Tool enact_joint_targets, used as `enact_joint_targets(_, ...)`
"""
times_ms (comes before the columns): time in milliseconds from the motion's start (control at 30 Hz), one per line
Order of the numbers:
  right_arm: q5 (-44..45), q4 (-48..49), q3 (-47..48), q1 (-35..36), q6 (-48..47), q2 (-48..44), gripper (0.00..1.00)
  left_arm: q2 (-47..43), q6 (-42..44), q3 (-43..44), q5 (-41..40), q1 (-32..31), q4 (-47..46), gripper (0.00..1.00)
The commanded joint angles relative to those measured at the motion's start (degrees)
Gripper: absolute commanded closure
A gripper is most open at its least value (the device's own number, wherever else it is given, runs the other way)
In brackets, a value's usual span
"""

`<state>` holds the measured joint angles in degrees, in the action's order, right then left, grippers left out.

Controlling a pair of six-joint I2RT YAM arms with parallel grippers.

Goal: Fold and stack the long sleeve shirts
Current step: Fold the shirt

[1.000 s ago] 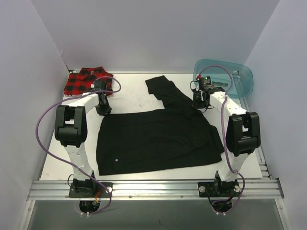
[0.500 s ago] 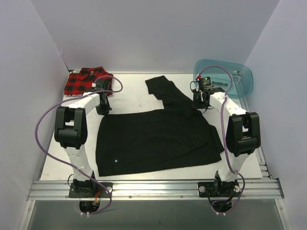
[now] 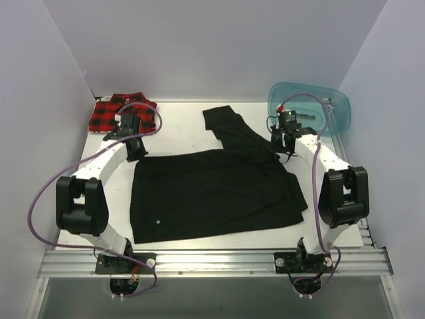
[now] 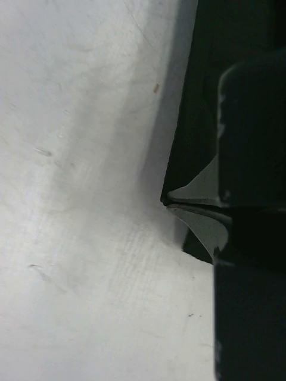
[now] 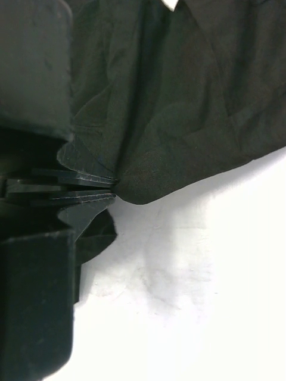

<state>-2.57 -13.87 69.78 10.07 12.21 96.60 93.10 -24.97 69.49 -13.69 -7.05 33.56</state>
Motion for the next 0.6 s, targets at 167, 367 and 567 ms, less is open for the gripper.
enact_joint_targets(167,3.87,2.88,-7.80,-0.66,4.84,-3.78,1.00,-7.66,-7.89,-10.68,-1.42,0.11,-2.80,1.00)
enact_joint_targets(367,6.51,4.29,-12.03,-0.66,8.26,-5.63,1.00,-12.15,-12.46,-17.02,-2.83,0.11,-4.12,1.00)
enact_joint_targets(567,8.28,5.25,-15.81,-0.92,13.10,-6.95,0.95,-14.35,-17.48,-23.08,-3.18,0.11,-4.73,0.98)
